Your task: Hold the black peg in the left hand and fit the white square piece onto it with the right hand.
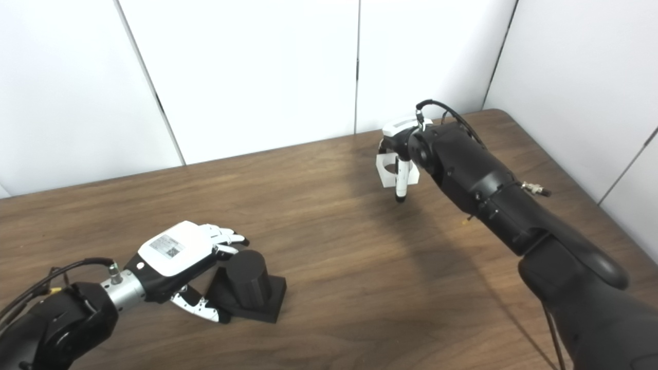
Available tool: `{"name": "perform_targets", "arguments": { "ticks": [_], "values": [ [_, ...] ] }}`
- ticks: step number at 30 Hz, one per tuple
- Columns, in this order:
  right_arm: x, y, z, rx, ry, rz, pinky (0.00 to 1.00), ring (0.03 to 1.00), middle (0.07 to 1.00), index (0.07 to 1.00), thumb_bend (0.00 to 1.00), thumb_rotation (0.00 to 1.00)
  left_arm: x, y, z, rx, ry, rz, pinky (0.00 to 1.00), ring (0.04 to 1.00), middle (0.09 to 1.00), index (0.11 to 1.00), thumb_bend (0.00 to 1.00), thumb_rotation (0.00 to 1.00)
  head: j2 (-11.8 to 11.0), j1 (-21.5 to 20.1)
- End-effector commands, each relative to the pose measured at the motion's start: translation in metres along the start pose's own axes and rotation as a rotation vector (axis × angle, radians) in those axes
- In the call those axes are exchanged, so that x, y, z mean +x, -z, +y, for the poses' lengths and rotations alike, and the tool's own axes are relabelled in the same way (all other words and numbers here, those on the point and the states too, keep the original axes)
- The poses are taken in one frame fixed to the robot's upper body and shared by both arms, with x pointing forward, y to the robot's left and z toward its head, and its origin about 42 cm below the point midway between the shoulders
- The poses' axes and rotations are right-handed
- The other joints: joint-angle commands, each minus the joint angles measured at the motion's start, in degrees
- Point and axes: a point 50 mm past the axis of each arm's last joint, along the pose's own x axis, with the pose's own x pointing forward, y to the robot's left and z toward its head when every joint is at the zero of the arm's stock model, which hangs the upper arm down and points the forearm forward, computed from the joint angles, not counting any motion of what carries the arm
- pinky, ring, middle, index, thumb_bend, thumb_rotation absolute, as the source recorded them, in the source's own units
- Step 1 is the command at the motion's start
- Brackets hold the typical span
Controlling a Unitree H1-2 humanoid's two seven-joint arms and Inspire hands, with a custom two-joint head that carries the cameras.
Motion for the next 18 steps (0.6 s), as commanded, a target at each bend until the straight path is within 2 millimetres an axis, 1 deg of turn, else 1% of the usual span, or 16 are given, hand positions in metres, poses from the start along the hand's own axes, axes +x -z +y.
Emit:
{"name": "perform_targets", "arguments": {
  "ticks": [1,6,9,10,14,16,18],
  "values": [
    [-0.005,0.011,-0.033,-0.025,0.081,0.032,0.84,0.948,0.963,0.851,0.88,0.21,-0.024,-0.006,-0.056,0.036,0.280,0.015,0.85,0.871,0.875,0.491,0.52,0.07,0.00,-0.05],
    [-0.001,0.018,-0.022,-0.033,0.057,0.053,0.83,0.941,0.956,0.838,0.88,0.24,-0.025,-0.007,-0.055,0.030,0.273,0.014,0.85,0.867,0.875,0.491,0.52,0.06,0.09,-0.13],
    [0.001,0.024,-0.014,-0.028,0.035,0.079,0.82,0.936,0.947,0.832,0.87,0.27,-0.026,-0.007,-0.055,0.025,0.265,0.012,0.84,0.867,0.872,0.491,0.52,0.06,0.37,-0.02],
    [0.002,0.025,-0.012,-0.023,0.028,0.089,0.81,0.925,0.939,0.828,0.87,0.27,-0.026,-0.007,-0.055,0.025,0.266,0.012,0.84,0.866,0.871,0.491,0.52,0.06,0.44,-0.04],
    [0.005,0.035,-0.003,-0.006,0.010,0.118,0.79,0.907,0.918,0.820,0.88,0.28,-0.028,-0.007,-0.053,0.025,0.264,0.013,0.84,0.871,0.874,0.491,0.52,0.06,0.70,-0.18],
    [0.006,0.039,0.002,-0.005,0.014,0.126,0.80,0.907,0.910,0.810,0.88,0.27,-0.029,-0.006,-0.053,0.025,0.257,0.013,0.84,0.870,0.873,0.491,0.52,0.06,0.74,-0.13],
    [0.006,0.042,0.006,-0.018,0.024,0.133,0.78,0.892,0.897,0.797,0.88,0.27,-0.030,-0.006,-0.052,0.026,0.257,0.014,0.84,0.871,0.874,0.491,0.52,0.06,0.83,-0.19]
  ]
}}
